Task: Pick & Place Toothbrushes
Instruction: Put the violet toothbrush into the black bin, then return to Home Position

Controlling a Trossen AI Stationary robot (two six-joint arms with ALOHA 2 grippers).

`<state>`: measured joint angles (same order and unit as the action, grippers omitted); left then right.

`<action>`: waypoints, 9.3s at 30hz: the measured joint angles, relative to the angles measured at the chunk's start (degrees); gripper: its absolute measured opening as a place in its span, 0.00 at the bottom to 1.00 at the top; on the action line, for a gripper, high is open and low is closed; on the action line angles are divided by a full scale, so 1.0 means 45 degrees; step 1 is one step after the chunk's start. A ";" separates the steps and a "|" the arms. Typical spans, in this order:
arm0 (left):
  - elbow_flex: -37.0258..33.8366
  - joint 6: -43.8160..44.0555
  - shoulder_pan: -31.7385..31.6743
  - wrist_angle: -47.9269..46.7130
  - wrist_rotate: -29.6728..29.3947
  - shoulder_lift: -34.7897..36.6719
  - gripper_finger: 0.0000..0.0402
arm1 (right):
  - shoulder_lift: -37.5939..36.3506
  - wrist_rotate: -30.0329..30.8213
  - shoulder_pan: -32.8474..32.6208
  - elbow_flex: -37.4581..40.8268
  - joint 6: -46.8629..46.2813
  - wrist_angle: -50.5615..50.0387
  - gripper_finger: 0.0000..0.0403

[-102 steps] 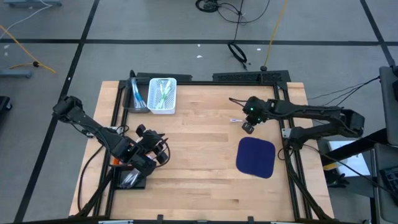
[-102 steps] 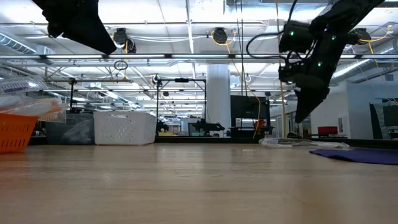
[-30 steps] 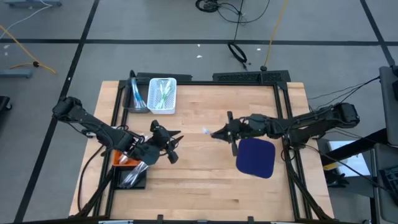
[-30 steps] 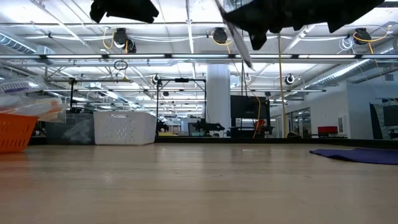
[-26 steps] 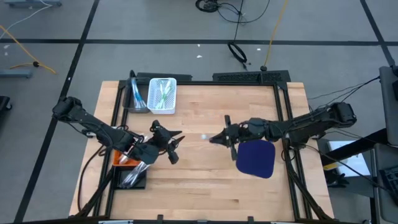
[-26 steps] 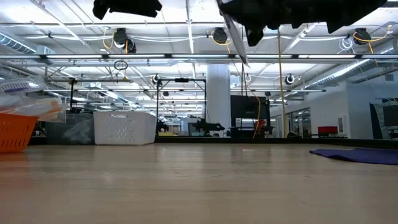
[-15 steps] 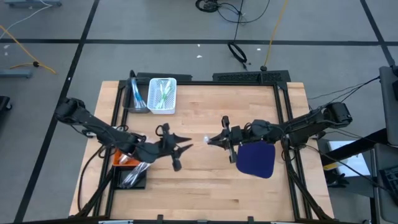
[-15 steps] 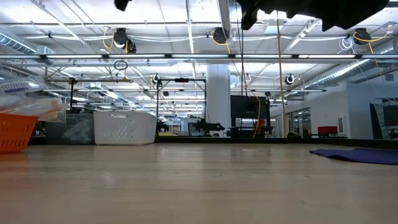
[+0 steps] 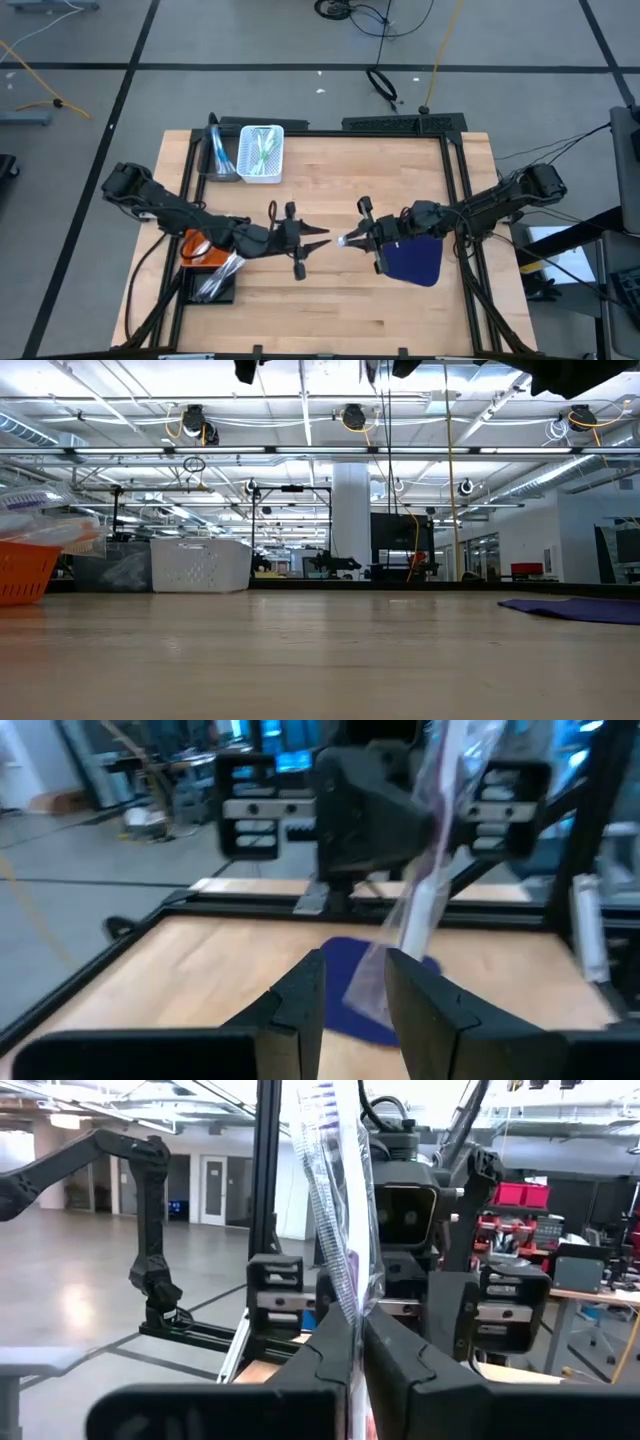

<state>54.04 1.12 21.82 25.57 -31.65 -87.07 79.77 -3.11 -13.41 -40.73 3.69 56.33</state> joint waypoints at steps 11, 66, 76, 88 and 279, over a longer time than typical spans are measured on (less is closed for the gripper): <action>0.0000 0.0182 -0.0713 0.1472 0.2592 -0.0498 0.27 | 0.0000 0.0028 0.0009 0.0000 0.0052 0.0104 0.01; 0.0039 -0.0046 -0.0755 0.2778 0.2898 -0.1444 0.01 | 0.0000 0.0031 0.0048 0.0005 0.0392 -0.0608 0.23; 0.0039 0.2060 0.0335 -0.2374 0.1170 0.0500 0.01 | 0.0000 0.0063 0.0063 -0.0005 0.0357 -0.0674 0.40; 0.0034 0.9266 0.3346 -1.1261 0.0071 0.3560 0.01 | 0.0000 0.0063 0.0063 -0.0005 0.0343 -0.0684 0.39; -1.1040 0.1479 -0.6666 -0.7652 0.4643 1.6767 0.22 | -1.2961 -0.2657 0.5864 0.8835 -0.2257 -0.7453 0.39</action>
<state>4.36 7.77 -8.18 -8.86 -10.76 -11.62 21.44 -15.07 12.98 -0.97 -6.46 22.79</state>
